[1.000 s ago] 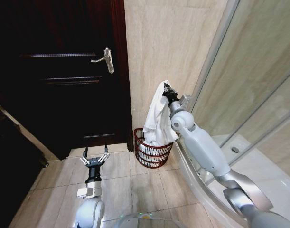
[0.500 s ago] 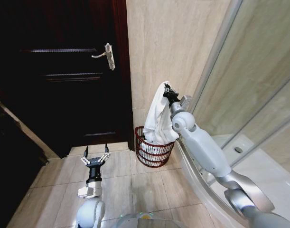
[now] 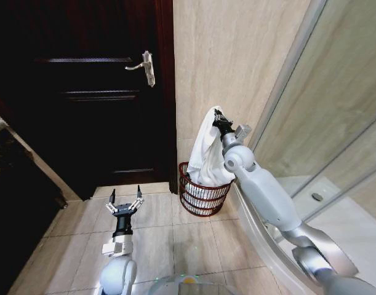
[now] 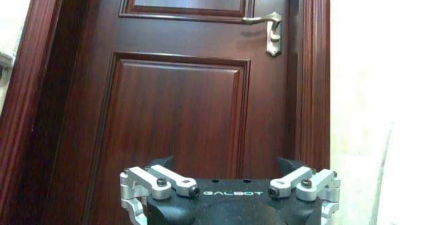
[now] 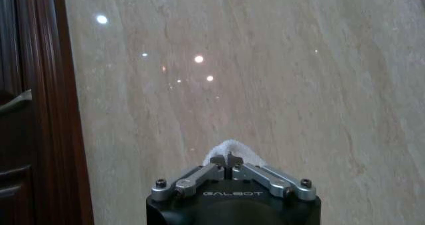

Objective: Discard the used towel into the hamper.

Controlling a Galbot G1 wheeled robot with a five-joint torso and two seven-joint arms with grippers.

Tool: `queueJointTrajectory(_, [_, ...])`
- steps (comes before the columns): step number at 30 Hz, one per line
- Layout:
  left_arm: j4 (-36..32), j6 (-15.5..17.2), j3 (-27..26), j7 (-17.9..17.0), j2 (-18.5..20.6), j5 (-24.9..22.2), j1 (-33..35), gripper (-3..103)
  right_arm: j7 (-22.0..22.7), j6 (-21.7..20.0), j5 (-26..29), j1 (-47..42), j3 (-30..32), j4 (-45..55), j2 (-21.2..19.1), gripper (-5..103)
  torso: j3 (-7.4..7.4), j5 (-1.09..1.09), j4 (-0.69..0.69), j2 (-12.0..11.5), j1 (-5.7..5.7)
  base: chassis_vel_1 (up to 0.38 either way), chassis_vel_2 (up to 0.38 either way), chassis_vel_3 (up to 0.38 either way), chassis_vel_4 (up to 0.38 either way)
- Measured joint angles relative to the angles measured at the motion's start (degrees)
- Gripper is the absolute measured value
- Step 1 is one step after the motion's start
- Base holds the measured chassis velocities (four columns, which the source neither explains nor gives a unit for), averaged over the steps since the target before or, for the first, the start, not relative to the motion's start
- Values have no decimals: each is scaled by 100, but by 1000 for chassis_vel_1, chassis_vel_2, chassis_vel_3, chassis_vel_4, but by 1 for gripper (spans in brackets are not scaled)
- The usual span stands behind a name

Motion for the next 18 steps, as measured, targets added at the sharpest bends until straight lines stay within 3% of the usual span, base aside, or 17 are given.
queueJointTrajectory(18, [25, -31, -6, -9, -2, 56, 6, 100, -66, -17, 15, -53, 51, 9, -57, 2, -281, 0, 0, -405, -124, 0, 0, 0, 0])
